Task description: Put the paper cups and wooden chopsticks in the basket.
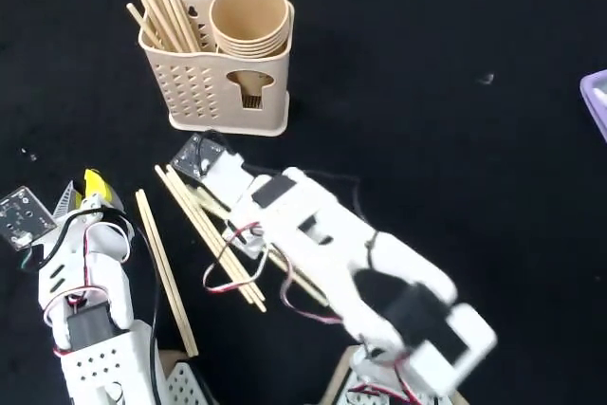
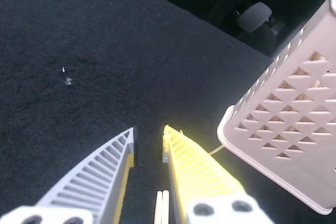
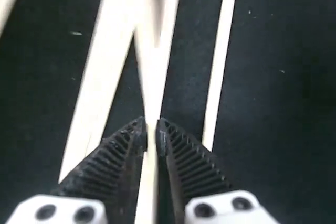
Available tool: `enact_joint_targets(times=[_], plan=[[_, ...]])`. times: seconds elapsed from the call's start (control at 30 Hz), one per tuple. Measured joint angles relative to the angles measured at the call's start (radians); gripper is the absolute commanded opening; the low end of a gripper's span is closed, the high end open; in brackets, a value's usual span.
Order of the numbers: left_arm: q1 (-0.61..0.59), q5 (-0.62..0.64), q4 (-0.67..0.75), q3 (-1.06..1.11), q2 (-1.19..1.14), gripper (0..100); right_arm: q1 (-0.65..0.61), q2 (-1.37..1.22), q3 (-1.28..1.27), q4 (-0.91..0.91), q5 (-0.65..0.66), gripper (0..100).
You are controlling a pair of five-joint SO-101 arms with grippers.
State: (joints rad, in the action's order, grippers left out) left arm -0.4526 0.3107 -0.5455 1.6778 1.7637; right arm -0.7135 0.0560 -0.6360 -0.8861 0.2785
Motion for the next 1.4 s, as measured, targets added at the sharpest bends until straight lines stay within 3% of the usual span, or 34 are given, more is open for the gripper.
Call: enact_joint_targets(times=[0.3, 0.43, 0.73, 1.0, 1.13, 1.4], plan=[[0.000, 0.000, 0.000, 0.000, 0.000, 10, 0.043, 0.442, -0.018, -0.095, 0.000, 1.1], [0.000, 0.000, 0.000, 0.000, 0.000, 10, 0.048, 0.482, -0.043, -0.098, 0.002, 1.1], [0.000, 0.000, 0.000, 0.000, 0.000, 10, 0.051, 0.118, -0.152, 0.143, 0.000, 1.2], [0.000, 0.000, 0.000, 0.000, 0.000, 10, 0.011, -0.181, 0.063, 0.068, 0.002, 5.6], [0.000, 0.000, 0.000, 0.000, 0.000, 10, 0.008, -0.222, 0.098, 0.055, 0.000, 14.6], [0.000, 0.000, 0.000, 0.000, 0.000, 10, -0.005, -0.201, 0.109, 0.000, 0.002, 14.8]])
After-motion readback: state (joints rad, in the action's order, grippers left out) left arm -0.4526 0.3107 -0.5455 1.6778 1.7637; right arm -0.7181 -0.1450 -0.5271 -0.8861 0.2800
